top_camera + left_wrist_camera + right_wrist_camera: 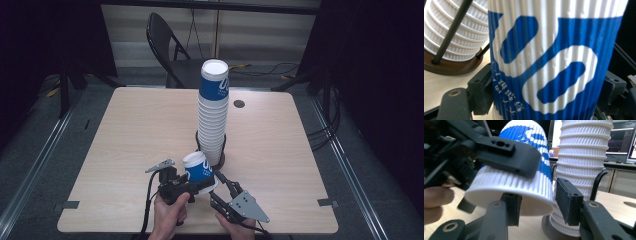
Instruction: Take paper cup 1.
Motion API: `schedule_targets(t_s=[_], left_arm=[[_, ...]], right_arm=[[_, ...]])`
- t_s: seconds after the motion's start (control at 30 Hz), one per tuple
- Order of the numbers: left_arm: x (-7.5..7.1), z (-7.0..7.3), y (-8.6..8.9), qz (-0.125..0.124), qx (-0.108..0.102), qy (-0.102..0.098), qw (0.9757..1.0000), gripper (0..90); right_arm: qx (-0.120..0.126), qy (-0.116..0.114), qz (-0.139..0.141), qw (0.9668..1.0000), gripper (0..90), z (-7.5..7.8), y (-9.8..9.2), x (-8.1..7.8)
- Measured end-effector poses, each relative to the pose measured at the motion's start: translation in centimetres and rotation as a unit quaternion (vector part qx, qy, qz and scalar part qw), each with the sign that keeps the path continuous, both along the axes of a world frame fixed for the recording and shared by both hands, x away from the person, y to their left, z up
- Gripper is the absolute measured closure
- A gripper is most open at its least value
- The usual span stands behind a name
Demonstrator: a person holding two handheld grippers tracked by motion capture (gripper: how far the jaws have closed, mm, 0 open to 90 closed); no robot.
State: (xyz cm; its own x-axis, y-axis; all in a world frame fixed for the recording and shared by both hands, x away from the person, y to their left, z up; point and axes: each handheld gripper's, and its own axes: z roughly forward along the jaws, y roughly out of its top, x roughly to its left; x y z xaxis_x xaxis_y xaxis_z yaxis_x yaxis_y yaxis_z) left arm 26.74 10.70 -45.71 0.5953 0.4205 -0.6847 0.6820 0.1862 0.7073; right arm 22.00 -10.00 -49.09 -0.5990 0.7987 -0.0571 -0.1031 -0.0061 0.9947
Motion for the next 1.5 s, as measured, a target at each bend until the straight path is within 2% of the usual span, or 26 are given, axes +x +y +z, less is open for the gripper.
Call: schedule_targets(t_s=[0.37, 0.4, 0.53, 0.63, 0.77, 0.9, 1.07, 1.13, 1.17, 1.33, 1.37, 1.5], left_arm=[[-0.5, 0.4, -1.0, -0.019, 0.006, -0.006, 0.9998, 18.9], [-0.5, 0.3, -1.0, -0.018, 0.002, -0.006, 0.9998, 18.8], [-0.4, 0.3, -1.1, -0.021, -0.003, -0.010, 0.9997, 17.9], [-0.2, 0.1, -1.1, -0.026, -0.008, -0.011, 0.9996, 17.1], [0.0, 0.1, -1.0, -0.023, -0.001, -0.027, 0.9994, 17.0], [0.5, 0.2, -0.7, -0.015, 0.000, -0.031, 0.9994, 16.8], [1.0, 0.6, 0.0, -0.005, 0.001, -0.047, 0.9989, 16.1], [1.2, 0.7, 0.2, -0.003, 0.009, -0.052, 0.9986, 15.7], [1.3, 0.8, 0.4, 0.000, 0.017, -0.061, 0.9980, 15.6], [1.7, 1.1, 0.8, 0.017, 0.027, -0.070, 0.9970, 15.0], [1.8, 1.1, 0.9, 0.017, 0.037, -0.075, 0.9964, 14.8], [2.1, 1.3, 1.0, 0.033, 0.053, -0.093, 0.9938, 15.3]], right_arm=[[0.001, -0.013, -0.006, 0.9999, 62.7, -0.1, 0.5, 0.9], [0.004, -0.019, -0.010, 0.9998, 66.2, -0.1, 0.6, 0.9], [0.006, -0.022, -0.018, 0.9996, 76.1, -0.1, 0.3, 1.0], [0.004, -0.022, -0.022, 0.9995, 78.8, 0.0, 0.0, 1.0], [0.001, -0.014, -0.018, 0.9997, 81.3, -0.1, -0.1, 1.0], [-0.005, -0.007, -0.011, 0.9999, 82.3, -0.3, 0.0, 0.9], [-0.009, 0.009, -0.006, 0.9999, 82.8, -0.3, -0.1, 0.8], [-0.010, 0.015, -0.003, 0.9998, 82.9, -0.3, -0.1, 0.8], [-0.011, 0.017, -0.002, 0.9998, 83.1, -0.3, -0.1, 0.8], [-0.018, 0.035, 0.001, 0.9992, 83.6, -0.3, -0.2, 0.8], [-0.017, 0.040, 0.003, 0.9990, 83.9, -0.3, -0.3, 0.7], [-0.021, 0.060, 0.008, 0.9979, 84.3, -0.3, -0.5, 0.7]])
